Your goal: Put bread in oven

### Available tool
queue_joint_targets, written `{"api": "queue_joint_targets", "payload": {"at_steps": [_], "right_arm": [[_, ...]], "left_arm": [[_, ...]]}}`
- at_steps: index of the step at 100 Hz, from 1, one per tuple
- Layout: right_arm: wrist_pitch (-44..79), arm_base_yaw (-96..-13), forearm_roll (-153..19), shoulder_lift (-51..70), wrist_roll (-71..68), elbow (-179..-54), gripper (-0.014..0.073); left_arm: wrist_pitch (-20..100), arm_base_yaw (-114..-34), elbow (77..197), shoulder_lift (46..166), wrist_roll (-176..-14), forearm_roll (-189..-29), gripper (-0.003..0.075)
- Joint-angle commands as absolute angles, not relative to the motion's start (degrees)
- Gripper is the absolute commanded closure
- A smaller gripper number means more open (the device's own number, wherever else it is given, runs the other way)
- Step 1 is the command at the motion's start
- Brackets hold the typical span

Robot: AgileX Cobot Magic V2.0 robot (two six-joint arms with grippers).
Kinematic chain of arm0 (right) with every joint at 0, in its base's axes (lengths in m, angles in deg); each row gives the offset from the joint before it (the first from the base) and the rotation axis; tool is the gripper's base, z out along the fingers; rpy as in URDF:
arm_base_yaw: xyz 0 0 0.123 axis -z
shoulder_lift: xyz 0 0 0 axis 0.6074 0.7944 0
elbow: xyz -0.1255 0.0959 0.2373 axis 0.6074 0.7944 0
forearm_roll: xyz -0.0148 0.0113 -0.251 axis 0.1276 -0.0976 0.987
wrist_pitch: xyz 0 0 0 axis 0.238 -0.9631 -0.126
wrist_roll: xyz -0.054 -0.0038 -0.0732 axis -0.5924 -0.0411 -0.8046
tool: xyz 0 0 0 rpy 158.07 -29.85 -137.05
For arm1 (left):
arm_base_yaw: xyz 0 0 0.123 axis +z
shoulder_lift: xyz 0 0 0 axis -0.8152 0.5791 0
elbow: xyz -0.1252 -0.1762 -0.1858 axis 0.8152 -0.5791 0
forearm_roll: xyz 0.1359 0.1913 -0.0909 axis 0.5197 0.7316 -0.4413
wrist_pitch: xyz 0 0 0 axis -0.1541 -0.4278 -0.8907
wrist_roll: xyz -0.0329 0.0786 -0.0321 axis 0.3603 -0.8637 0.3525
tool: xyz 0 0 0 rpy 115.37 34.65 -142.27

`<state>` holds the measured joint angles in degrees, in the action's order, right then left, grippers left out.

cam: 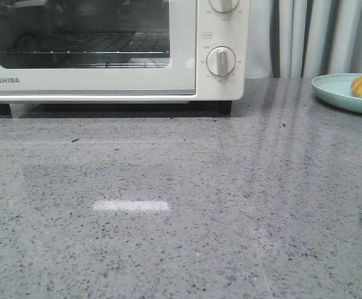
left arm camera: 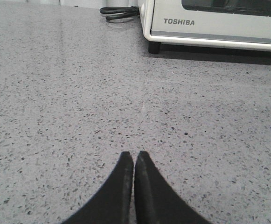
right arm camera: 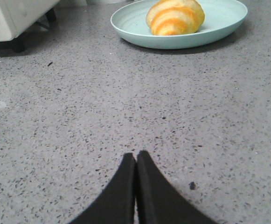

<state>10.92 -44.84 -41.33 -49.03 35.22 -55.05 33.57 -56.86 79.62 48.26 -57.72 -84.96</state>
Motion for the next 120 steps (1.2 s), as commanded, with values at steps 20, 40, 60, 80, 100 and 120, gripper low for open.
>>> {"api": "queue_joint_targets", "payload": {"at_steps": [20,40,60,80,100,120], "right_arm": [[12.72,-44.55,-41.34,-50.33,35.24,-54.43,0.0642],[12.72,-44.55,-41.34,-50.33,35.24,-54.43,0.0642],[12.72,-44.55,-41.34,-50.33,35.24,-54.43,0.0642],[12.72,-44.55,-40.9,-50.33,35.24,-54.43,0.0642],[12.72,-44.55,-40.59,-50.33,35.24,-54.43,0.0642],[17.92,-44.55,-38.14,-50.33,35.24,-54.43,0.0642]], "left_arm": [[37.01,-56.81,78.23,46.57,-57.38,-85.84,0.0741],[37.01,-56.81,78.23,46.57,-57.38,-85.84,0.0741],[37.01,-56.81,78.23,46.57,-57.38,-85.84,0.0741],[37.01,-56.81,78.23,46.57,-57.38,-85.84,0.0741],[37.01,-56.81,78.23,46.57,-57.38,-85.84,0.0741],[37.01,-56.81,78.23,46.57,-57.38,-85.84,0.0741]]}}
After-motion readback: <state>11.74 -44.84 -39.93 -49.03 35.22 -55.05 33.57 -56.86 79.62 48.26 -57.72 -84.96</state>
